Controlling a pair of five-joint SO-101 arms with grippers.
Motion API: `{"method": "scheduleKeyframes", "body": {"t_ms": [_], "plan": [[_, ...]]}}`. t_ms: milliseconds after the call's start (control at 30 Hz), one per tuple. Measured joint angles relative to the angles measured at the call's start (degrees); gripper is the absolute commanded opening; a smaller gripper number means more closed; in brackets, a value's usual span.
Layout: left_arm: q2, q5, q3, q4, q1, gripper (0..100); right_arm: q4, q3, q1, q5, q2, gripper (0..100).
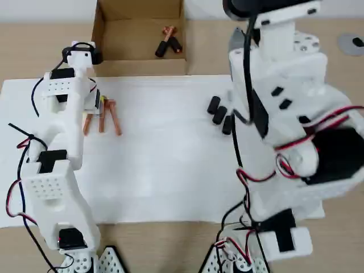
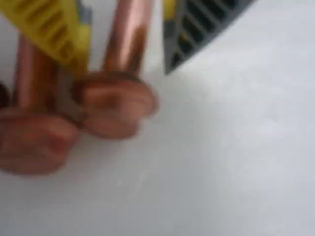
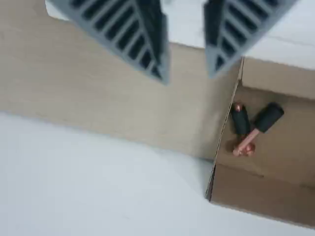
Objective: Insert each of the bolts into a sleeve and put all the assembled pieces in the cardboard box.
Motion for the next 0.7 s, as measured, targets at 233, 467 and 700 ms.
{"method": "scheduleKeyframes", "body": {"t_ms": [233, 467, 700], "plan": [[2.90, 0.09, -1.32, -0.53, -0.53, 11, 0.00, 7.91, 2.37, 0.00, -5.98, 5.5], [3.52, 0.09, -1.85, -0.53, -0.44, 0, 0.00, 11.60, 3.96, 0.00, -9.49, 5.5], [3.60, 0.18, -1.93, -0.53, -0.18, 1, 0.00, 14.24, 4.04, 0.00, -12.40, 5.5]]}}
